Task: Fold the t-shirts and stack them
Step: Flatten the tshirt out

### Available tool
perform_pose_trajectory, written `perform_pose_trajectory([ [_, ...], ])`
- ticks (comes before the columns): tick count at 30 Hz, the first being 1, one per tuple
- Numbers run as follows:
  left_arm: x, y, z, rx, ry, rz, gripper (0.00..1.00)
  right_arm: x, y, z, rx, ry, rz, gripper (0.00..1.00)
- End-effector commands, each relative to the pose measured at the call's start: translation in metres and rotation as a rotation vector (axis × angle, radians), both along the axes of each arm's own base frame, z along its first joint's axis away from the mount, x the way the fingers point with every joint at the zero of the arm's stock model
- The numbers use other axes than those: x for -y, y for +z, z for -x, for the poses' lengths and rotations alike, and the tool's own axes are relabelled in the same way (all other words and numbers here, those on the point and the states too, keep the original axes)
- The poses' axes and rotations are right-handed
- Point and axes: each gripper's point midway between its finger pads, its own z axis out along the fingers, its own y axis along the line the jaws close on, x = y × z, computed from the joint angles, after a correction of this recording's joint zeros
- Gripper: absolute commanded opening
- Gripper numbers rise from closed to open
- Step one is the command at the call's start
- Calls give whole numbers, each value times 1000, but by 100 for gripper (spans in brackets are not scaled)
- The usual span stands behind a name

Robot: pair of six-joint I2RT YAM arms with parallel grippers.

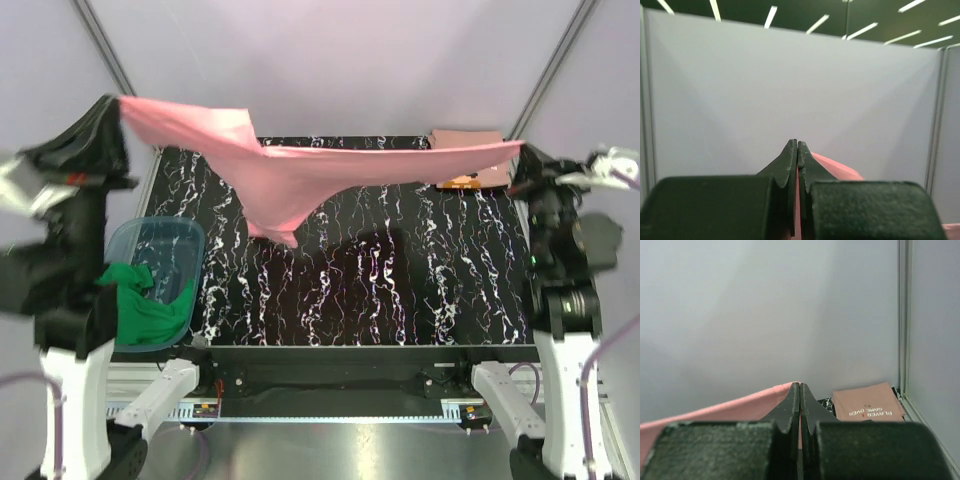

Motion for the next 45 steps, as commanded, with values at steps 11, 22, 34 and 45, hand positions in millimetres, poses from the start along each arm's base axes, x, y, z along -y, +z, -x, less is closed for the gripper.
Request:
perform_pose_trajectory([
  [11,-8,-25,122,72,-71,-27,0,-2,-31,139,2,37,12,0],
  [22,29,-105,-77,-198,-55,-119,0,9,-129,2,-214,-48,-42,0],
  [34,68,-282,-322,-628,-66,-178,0,18,-258,-169,-464,-131,-26,0],
  [45,76,-288,-423,-626,-72,-138,0,18,-292,-271,-562,-110,29,0],
])
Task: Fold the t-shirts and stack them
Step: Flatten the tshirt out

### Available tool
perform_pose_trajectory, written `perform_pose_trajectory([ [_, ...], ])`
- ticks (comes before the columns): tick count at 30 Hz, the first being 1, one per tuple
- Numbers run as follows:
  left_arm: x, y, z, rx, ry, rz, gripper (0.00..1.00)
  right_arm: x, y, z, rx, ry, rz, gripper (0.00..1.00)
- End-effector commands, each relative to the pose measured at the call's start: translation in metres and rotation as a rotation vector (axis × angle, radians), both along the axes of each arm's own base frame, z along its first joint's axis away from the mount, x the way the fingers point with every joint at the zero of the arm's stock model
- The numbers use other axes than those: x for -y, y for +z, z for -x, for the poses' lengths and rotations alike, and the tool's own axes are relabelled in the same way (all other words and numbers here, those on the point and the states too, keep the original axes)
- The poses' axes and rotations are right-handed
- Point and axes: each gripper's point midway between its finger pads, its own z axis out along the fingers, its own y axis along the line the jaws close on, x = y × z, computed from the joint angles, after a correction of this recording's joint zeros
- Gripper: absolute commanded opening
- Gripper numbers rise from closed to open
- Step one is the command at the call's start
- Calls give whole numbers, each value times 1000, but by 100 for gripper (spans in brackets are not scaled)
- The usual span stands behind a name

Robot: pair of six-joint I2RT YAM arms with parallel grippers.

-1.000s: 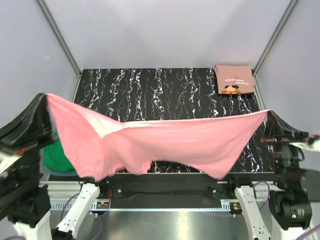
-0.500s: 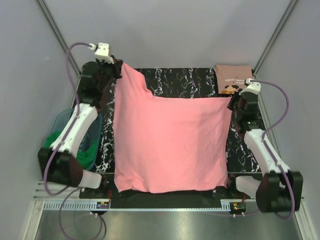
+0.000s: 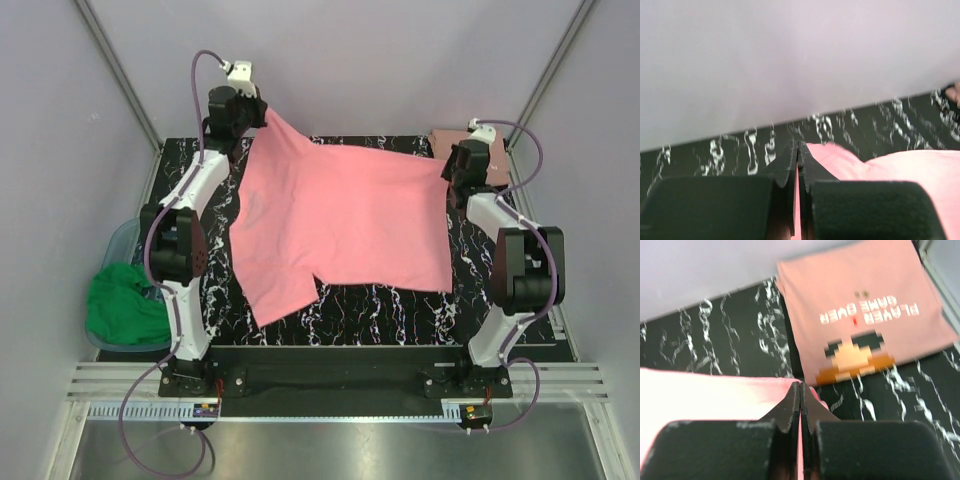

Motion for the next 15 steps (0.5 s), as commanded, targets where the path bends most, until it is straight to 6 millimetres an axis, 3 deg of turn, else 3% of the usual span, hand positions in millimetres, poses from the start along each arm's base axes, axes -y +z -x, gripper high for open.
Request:
perform_pose_trajectory([
  [1,-2,74,-17,174,-4,52,0,6,42,-32,104,-4,27,0],
  [5,-2,66,-25,150,-4,47,0,2,39,-47,86,15,15,0],
  [15,-14,27,-28,79,34,19,0,-6,18,-58,30,48,-20,0],
])
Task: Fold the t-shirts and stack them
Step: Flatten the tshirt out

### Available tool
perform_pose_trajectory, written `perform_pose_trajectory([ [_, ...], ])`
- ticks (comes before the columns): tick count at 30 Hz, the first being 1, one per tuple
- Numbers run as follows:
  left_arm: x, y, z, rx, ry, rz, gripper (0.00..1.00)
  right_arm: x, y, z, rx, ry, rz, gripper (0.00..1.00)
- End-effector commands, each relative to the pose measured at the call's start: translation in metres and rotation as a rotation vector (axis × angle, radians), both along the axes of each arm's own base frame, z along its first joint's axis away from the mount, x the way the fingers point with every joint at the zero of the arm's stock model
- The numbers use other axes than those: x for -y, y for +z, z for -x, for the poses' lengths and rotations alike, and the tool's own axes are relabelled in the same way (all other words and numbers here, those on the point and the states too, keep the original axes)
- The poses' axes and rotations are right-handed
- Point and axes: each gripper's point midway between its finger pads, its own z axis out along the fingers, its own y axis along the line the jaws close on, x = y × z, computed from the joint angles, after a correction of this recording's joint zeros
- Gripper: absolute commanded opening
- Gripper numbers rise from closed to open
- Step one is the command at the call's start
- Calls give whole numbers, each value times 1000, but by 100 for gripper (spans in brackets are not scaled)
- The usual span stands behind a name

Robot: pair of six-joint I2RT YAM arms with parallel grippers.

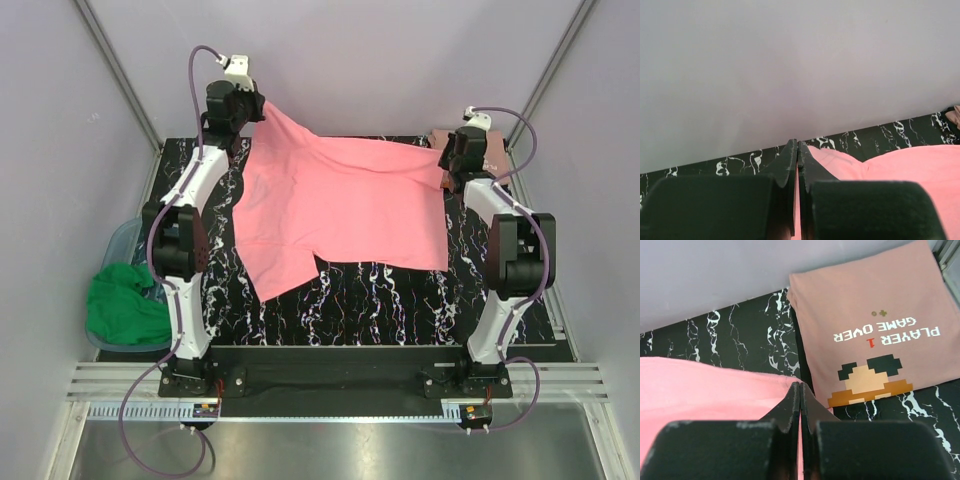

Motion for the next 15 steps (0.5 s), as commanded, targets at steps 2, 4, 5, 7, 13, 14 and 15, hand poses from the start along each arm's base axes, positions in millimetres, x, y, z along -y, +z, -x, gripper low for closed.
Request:
perform_pose_trajectory([
  [2,-9,1,-7,27,25,-9,0,-4,3,-13,11,28,-20,0],
  [4,-11,-3,-10,34,39,-10,0,-3,-5,-16,-5,28,-14,0],
  [5,-13,-4,-11,37,45,-10,0,-3,-4,-17,-8,31,-10,0],
  [7,-15,-4,-13,47,60,-1,0,-2,-9,-20,-23,31,3,0],
  [13,-18,11,-15,56,92,64,0,-1,8,-32,-3,34,-5,0],
  [14,-18,17,-13,60,94,73,0,-1,16,-32,4,36,-7,0],
  [15,-19,21,-9,58,94,81,0,-2,22,-31,7,37,-8,0],
])
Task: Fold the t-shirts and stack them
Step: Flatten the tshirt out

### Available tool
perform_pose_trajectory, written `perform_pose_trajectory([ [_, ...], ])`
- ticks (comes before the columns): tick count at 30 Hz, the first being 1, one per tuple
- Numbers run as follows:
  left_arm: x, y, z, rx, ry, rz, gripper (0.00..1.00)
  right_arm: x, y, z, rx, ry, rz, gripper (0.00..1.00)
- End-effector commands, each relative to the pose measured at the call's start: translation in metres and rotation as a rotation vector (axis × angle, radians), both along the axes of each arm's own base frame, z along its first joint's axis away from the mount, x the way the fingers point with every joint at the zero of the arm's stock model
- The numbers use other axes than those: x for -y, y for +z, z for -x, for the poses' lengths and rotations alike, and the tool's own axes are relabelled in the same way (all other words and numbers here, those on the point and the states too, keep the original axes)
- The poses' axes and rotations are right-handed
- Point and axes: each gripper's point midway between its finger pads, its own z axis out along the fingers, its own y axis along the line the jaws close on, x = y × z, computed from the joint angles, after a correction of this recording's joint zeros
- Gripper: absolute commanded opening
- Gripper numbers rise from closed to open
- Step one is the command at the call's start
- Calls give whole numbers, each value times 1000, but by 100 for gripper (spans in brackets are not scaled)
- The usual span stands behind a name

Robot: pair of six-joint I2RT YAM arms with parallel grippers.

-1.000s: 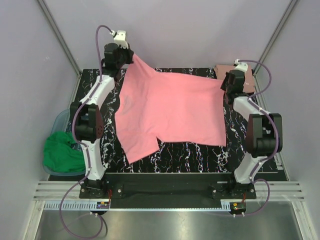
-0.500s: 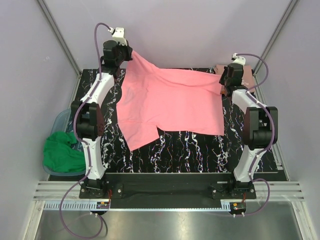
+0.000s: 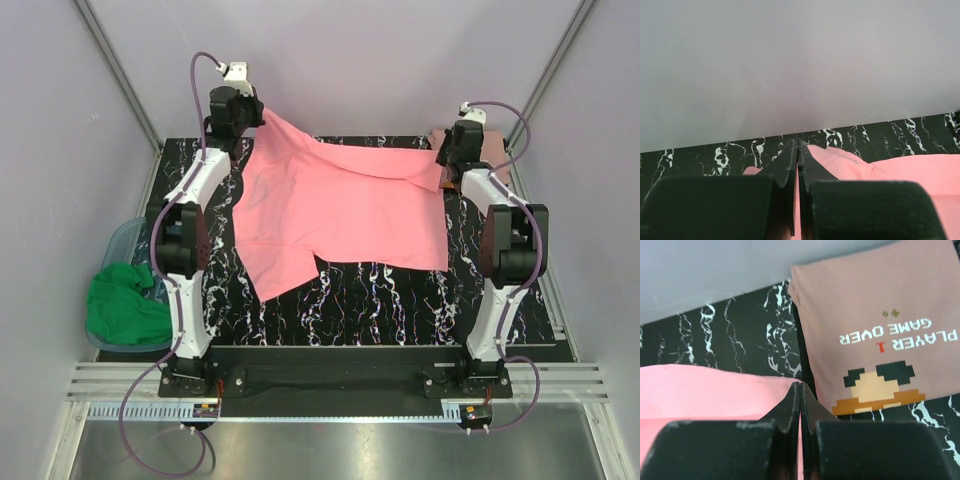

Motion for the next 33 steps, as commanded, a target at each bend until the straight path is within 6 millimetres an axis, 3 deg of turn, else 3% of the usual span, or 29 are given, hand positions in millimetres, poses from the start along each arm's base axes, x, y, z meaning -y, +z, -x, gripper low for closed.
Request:
perform_pose_trajectory([
  [1,-10,62,4,123,42,68,0,1,62,-8,105,12,-4,0],
  [4,-11,98,30,154,28,86,0,1,93,10,112,1,-20,0],
  [5,-13,122,47,187,25,91,0,0,103,16,122,6,-30,0],
  [8,-17,144,76,196,25,91,0,-5,138,47,139,17,-61,0],
  [9,-20,171,99,232,23,94,0,-7,146,56,144,32,-61,0],
  [11,-22,192,125,253,17,99,0,-10,168,87,148,41,-81,0],
  [12,-25,210,152,268,9,99,0,-11,175,97,153,36,-100,0],
  [13,-27,220,165,285,10,97,0,-14,186,118,157,47,-115,0],
  [15,-30,217,192,239,8,89,0,-27,193,140,150,99,-167,0],
  [16,-33,240,220,286,5,91,0,-32,206,159,168,121,-185,0],
  [18,-35,249,252,284,-5,91,0,-39,209,188,139,115,-226,0],
  [19,-40,264,283,333,0,90,0,-43,230,210,192,120,-226,0],
  [21,-40,270,311,366,14,83,0,-51,239,234,196,131,-239,0],
  [22,-40,274,327,380,0,103,0,-61,254,252,223,162,-249,0],
  [23,-43,287,353,416,-9,116,0,-66,264,268,224,187,-267,0],
  [24,-44,295,368,441,-18,123,0,-68,270,281,238,192,-283,0],
  [25,-42,302,383,462,-43,128,0,-70,284,308,278,211,-296,0],
  [26,-46,316,413,520,-53,139,0,-69,290,322,302,216,-304,0],
  [33,-53,337,516,673,-124,171,0,-48,316,442,478,238,-270,0],
])
